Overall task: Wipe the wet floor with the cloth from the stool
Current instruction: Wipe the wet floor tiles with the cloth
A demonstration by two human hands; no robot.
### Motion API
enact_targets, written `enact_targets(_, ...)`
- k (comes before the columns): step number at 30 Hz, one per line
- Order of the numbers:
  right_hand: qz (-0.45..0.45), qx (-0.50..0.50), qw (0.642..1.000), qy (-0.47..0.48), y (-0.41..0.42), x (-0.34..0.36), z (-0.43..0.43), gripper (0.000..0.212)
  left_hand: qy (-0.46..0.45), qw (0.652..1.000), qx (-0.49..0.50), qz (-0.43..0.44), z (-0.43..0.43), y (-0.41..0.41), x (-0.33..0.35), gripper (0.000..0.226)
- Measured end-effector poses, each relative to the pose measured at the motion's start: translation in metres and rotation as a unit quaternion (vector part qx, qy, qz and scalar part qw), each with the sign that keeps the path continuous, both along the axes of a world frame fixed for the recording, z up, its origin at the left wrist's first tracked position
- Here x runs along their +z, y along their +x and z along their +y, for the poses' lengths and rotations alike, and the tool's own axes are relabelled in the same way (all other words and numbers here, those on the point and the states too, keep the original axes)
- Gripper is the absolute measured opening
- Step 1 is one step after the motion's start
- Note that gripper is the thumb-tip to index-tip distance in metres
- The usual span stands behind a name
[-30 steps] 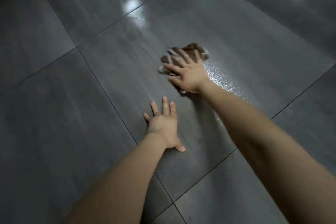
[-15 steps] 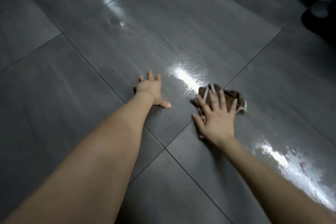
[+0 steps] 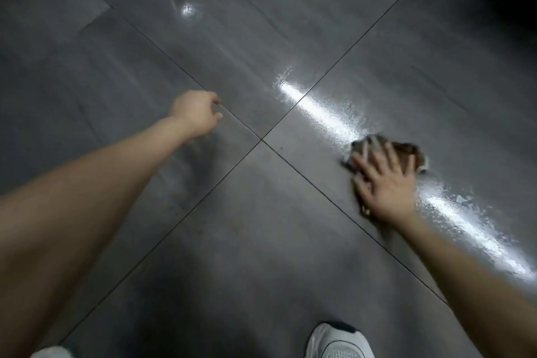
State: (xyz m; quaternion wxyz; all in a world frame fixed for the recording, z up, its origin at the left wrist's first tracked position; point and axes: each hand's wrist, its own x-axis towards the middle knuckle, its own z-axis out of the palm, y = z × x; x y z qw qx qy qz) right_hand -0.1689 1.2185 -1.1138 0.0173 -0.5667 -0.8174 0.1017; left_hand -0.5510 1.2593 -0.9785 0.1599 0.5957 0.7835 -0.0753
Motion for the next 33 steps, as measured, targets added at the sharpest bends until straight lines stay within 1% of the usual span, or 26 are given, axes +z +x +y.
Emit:
enact_targets(1,0.005,-0.122,0.992,-0.019,-0.008,0.002,0.021,0.057,0.000,1.000,-0.004,0.002,-0.010,0.000,0.008,0.039)
enact_targets(2,0.014,-0.214,0.976,-0.046,-0.028,0.006,0.040,0.059,-0.002,1.000,-0.002,0.002,-0.020,-0.001,0.015,0.039)
enact_targets(3,0.023,-0.258,0.963,-0.071,-0.057,0.010,0.053,0.060,-0.009,1.000,0.004,0.002,-0.031,-0.004,0.021,0.040)
enact_targets(4,0.030,-0.245,0.965,-0.092,-0.092,0.013,0.058,0.060,-0.019,1.000,0.016,0.004,-0.043,-0.010,0.026,0.040)
enact_targets(5,0.037,-0.184,0.978,-0.092,-0.128,0.011,0.055,0.058,-0.031,0.999,0.033,0.010,-0.057,-0.017,0.029,0.039)
enact_targets(6,0.045,-0.091,0.992,-0.075,-0.163,0.010,0.042,0.056,-0.043,0.998,0.053,0.018,-0.070,-0.024,0.030,0.038)
enact_targets(7,0.050,0.010,0.997,-0.053,-0.193,0.007,0.019,0.054,-0.053,0.996,0.071,0.025,-0.083,-0.031,0.031,0.036)
enact_targets(8,0.052,0.105,0.992,-0.033,-0.218,0.005,-0.012,0.052,-0.061,0.994,0.089,0.030,-0.095,-0.038,0.031,0.035)
enact_targets(10,0.065,0.269,0.961,-0.018,-0.241,0.003,-0.090,0.050,-0.072,0.990,0.117,0.031,-0.117,-0.051,0.031,0.035)
enact_targets(12,0.080,0.412,0.907,-0.036,-0.235,0.002,-0.162,0.044,-0.079,0.988,0.126,0.026,-0.132,-0.061,0.030,0.037)
enact_targets(14,0.073,0.510,0.856,-0.045,-0.217,-0.002,-0.199,0.041,-0.085,0.989,0.119,0.022,-0.143,-0.074,0.026,0.037)
enact_targets(15,0.073,0.542,0.836,-0.045,-0.210,-0.005,-0.198,0.040,-0.086,0.990,0.111,0.020,-0.148,-0.082,0.023,0.037)
enact_targets(16,0.078,0.555,0.827,-0.028,-0.203,-0.008,-0.186,0.039,-0.086,0.991,0.102,0.018,-0.152,-0.090,0.019,0.037)
enact_targets(17,0.072,0.549,0.833,-0.007,-0.196,-0.010,-0.167,0.040,-0.081,0.992,0.092,0.017,-0.155,-0.100,0.016,0.036)
enact_targets(18,0.061,0.512,0.857,0.014,-0.189,-0.012,-0.143,0.043,-0.069,0.994,0.082,0.014,-0.157,-0.110,0.014,0.036)
enact_targets(19,0.043,0.447,0.893,0.026,-0.181,-0.012,-0.115,0.046,-0.051,0.996,0.073,0.009,-0.160,-0.122,0.012,0.035)
enact_targets(21,0.012,0.264,0.964,0.027,-0.173,-0.006,-0.062,0.049,-0.008,0.999,0.053,-0.003,-0.167,-0.146,0.009,0.035)
enact_targets(22,-0.001,0.160,0.987,0.006,-0.177,-0.001,-0.042,0.050,0.007,0.999,0.039,-0.010,-0.172,-0.158,0.007,0.035)
enact_targets(23,-0.007,0.059,0.998,-0.029,-0.189,0.005,-0.028,0.049,0.017,0.999,0.025,-0.017,-0.176,-0.171,0.003,0.035)
enact_targets(24,-0.009,-0.022,0.997,-0.067,-0.211,0.012,-0.021,0.049,0.024,0.999,0.012,-0.027,-0.180,-0.183,0.000,0.035)
enact_targets(25,-0.015,-0.062,0.994,-0.086,-0.240,0.019,-0.023,0.048,0.033,0.999,0.001,-0.039,-0.182,-0.193,-0.003,0.035)
enact_targets(26,-0.024,-0.052,0.995,-0.083,-0.271,0.023,-0.033,0.047,0.048,0.997,-0.008,-0.052,-0.184,-0.201,-0.006,0.035)
enact_targets(27,-0.032,-0.003,0.996,-0.078,-0.303,0.024,-0.049,0.046,0.066,0.996,-0.012,-0.066,-0.185,-0.206,-0.009,0.034)
enact_targets(29,-0.031,0.144,0.986,-0.077,-0.361,0.023,-0.103,0.045,0.106,0.989,-0.020,-0.098,-0.189,-0.208,-0.014,0.032)
enact_targets(31,-0.024,0.263,0.962,-0.074,-0.394,0.018,-0.173,0.044,0.127,0.981,-0.044,-0.137,-0.194,-0.202,-0.021,0.032)
enact_targets(33,-0.054,0.358,0.929,-0.079,-0.387,0.023,-0.230,0.046,0.124,0.974,-0.077,-0.175,-0.197,-0.189,-0.027,0.033)
